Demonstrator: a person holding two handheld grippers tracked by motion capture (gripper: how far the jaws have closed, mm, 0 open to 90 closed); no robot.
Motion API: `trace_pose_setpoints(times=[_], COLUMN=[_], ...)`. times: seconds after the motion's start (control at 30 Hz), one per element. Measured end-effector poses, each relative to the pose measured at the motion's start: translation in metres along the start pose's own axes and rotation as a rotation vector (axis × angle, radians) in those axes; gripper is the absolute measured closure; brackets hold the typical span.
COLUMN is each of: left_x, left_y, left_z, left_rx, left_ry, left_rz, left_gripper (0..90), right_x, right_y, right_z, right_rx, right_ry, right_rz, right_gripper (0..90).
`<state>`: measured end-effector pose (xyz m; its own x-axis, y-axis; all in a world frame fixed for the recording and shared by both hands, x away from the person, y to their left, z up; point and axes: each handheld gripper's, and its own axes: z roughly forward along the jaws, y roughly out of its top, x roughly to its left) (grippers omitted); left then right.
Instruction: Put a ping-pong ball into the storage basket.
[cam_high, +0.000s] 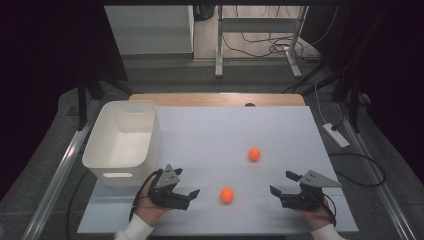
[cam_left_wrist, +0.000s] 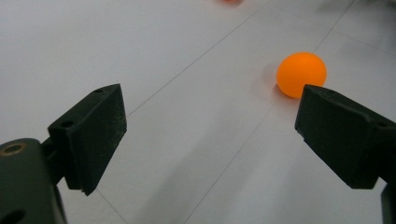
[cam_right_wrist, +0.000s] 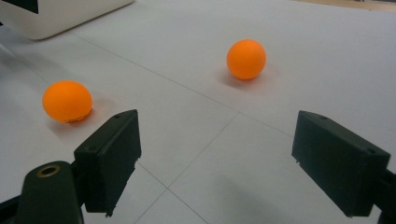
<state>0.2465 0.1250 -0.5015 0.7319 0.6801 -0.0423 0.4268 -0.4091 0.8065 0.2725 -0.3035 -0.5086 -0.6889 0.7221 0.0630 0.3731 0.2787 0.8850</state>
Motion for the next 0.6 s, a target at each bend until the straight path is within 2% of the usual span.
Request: trace_pose_setpoints(times=[0.3, 0.6], left_x=[-0.004, -0.008], left_y=[0.007, 0.012], left_z=[0.006, 0.014], left_rx=[0.013, 0.027], left_ry=[-0.018, -0.040], left_rz=[0.020, 0.022], left_gripper=[10.1, 10.2], right_x=[0.000, 0.000], right_y=[0.000, 0.000], right_z=[0.000, 0.000], right_rx=[0.003, 0.006], right_ry=[0.001, 0.001], right_rz=[0.003, 0.009], right_gripper=[15.6, 15.6])
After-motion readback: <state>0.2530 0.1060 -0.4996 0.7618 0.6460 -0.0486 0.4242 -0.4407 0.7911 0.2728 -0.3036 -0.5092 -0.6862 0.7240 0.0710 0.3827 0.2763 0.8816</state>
